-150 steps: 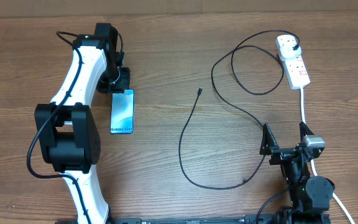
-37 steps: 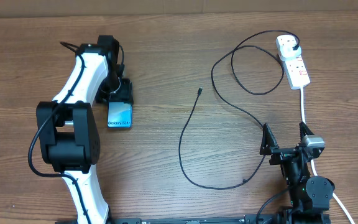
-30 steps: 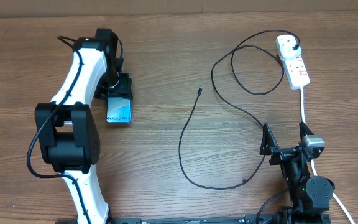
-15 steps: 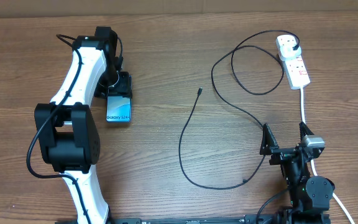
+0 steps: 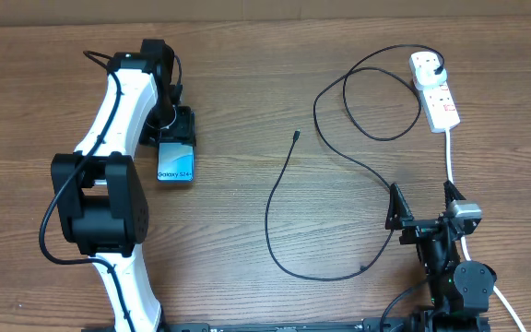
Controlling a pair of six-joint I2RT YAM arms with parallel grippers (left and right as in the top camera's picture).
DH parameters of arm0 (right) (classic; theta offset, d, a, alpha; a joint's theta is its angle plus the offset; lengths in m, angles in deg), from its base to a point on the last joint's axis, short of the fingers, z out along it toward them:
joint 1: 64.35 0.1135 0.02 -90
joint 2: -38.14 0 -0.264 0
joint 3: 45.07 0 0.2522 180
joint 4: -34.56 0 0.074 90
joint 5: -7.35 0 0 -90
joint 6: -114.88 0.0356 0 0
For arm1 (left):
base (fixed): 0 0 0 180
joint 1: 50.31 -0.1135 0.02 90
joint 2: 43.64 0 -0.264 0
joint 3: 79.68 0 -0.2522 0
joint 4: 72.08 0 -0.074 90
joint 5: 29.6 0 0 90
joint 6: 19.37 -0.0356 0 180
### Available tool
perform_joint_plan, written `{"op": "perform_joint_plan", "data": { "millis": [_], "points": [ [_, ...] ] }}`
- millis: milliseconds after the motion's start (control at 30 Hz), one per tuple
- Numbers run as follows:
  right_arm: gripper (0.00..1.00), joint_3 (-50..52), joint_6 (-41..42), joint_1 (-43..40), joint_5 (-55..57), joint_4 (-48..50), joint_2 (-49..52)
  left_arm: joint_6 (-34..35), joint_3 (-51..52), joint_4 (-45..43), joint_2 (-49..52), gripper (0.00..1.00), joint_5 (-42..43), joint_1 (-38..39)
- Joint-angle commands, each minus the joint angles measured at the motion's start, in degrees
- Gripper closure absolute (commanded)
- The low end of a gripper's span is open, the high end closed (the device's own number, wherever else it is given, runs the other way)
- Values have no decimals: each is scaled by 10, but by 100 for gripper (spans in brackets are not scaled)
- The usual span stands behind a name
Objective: Plug charger to phone and switch on socket
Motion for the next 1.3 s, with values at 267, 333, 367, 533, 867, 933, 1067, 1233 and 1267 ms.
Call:
{"op": "perform_joint_plan", "data": {
  "millis": [267, 333, 367, 533, 867, 933, 1067, 1233, 1267],
  "points": [
    [0, 6, 2, 3, -1, 3, -4, 9, -88, 38, -3, 96, -4, -3],
    [0, 6, 2, 3, -1, 3, -4, 16, -106, 51, -3, 96, -4, -3],
    [0, 6, 2, 3, -1, 3, -4, 21, -116, 57, -3, 96, -3, -3],
    [0, 6, 2, 3, -1, 3, -4, 65, -187, 104, -3, 96, -1, -3],
    [0, 6, 2, 3, -1, 3, -4, 152, -245, 170, -3, 96, 107, -3],
    [0, 6, 2, 3, -1, 3, -4, 159, -244, 178, -3, 96, 132, -3],
    [0, 6, 2, 3, -1, 3, -4, 199, -244, 200, -3, 96, 180, -3],
    [0, 6, 2, 3, -1, 3, -4, 246, -244, 236, -3, 96, 258, -3],
    [0, 6, 2, 3, -1, 3, -4, 246, -244, 242, -3, 96, 277, -3]
  ]
}}
